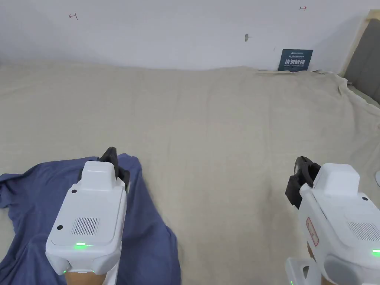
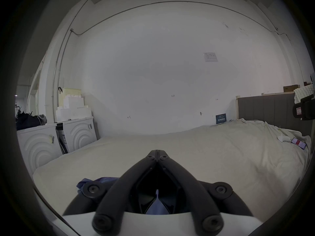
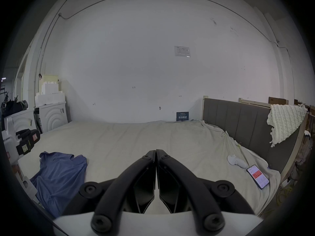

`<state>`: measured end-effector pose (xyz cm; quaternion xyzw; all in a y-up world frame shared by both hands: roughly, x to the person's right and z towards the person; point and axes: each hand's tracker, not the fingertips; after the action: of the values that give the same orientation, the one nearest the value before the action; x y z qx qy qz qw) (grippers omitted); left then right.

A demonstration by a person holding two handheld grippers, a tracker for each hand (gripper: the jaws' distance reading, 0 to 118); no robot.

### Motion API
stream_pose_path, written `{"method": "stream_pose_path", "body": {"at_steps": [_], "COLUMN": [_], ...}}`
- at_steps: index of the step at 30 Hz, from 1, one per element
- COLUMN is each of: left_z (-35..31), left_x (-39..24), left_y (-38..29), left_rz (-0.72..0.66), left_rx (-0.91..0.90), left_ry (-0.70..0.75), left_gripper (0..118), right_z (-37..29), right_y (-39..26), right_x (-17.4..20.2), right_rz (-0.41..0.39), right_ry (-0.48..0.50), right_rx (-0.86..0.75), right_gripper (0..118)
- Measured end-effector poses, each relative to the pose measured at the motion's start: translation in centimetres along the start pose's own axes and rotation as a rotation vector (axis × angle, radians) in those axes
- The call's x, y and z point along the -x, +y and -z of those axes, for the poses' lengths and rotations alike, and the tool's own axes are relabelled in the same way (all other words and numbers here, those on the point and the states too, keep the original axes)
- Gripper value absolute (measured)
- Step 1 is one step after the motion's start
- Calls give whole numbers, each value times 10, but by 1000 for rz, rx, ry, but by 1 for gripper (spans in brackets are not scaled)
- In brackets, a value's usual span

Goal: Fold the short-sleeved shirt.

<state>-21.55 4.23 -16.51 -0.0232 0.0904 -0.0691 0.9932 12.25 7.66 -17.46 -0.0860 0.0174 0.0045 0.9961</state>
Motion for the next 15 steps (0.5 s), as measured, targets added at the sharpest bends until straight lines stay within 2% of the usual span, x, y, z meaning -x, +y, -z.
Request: {"method": "stream_pose_path", "body": {"at_steps": [15], "left_z": [-3], "left_x": [8], "left_y": [2], "left_rz": [-48], "left_rx": [12], "left_ry": [-8], "left_gripper": [0], "right_z": [-1], "right_y": [3], "right_x": [6], "right_rz": [-18], "right_ry": [13], "right_rx": [-6], "right_gripper": [1]}}
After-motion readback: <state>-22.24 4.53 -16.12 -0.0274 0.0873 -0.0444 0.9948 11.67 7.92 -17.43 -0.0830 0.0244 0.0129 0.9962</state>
